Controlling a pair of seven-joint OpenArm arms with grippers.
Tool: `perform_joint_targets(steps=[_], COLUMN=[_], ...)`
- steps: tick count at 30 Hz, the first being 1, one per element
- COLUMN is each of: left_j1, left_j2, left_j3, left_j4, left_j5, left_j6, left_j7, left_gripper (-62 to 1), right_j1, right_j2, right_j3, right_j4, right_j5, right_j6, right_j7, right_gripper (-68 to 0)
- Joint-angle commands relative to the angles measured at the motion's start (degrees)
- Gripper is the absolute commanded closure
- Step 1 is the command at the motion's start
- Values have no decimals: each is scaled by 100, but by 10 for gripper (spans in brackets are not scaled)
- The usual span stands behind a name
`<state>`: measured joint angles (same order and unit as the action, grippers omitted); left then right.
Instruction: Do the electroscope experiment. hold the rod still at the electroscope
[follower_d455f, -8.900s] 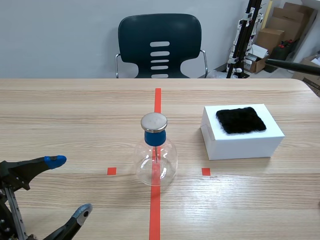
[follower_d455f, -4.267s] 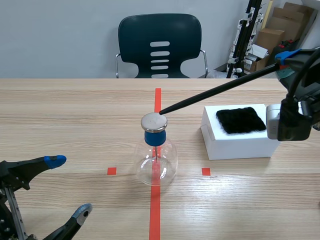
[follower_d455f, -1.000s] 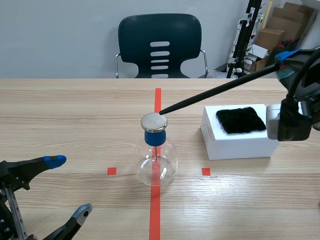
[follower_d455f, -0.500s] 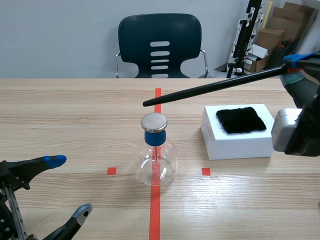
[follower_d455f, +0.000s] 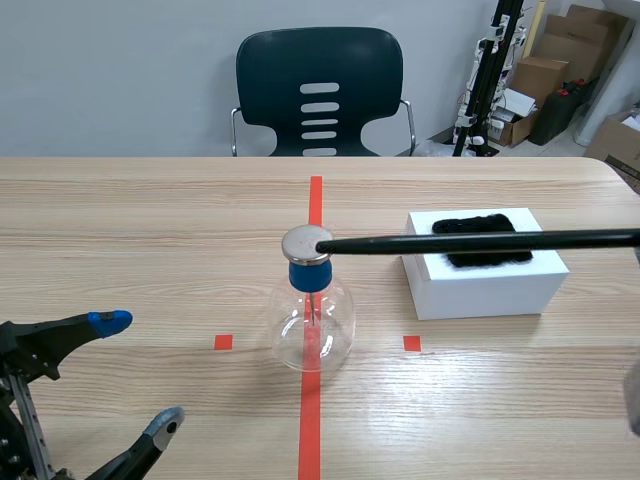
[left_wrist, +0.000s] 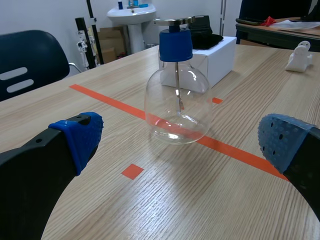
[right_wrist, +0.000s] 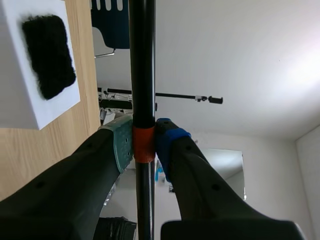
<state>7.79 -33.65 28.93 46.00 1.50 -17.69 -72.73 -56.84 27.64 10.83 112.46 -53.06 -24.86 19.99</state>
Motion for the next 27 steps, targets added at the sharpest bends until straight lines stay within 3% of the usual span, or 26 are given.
perform_joint_targets(steps=[1, 6, 18, 27], left_j1=[11, 11, 11, 11], left_j2=[-20, -20, -20, -20], left_j3=[2, 2, 2, 2], left_j4=[72, 72, 72, 72], left_j5=[-37, -35, -35, -37], left_j6=[-4, -4, -4, -4], left_j7=[-103, -101, -101, -103], left_gripper=[-623, -623, -623, -623], right_j1=[-92, -555, -1401, -1425], right_j2=[-107, -533, -1154, -1241], right_j3=[103, 310, 413, 413], right_j4=[94, 94, 94, 94], right_j5=[83, 85, 122, 127], right_j6=[-87, -184, -1093, -1139], right_j7=[131, 616, 1290, 1320], right_gripper=[-4, -4, -4, -4])
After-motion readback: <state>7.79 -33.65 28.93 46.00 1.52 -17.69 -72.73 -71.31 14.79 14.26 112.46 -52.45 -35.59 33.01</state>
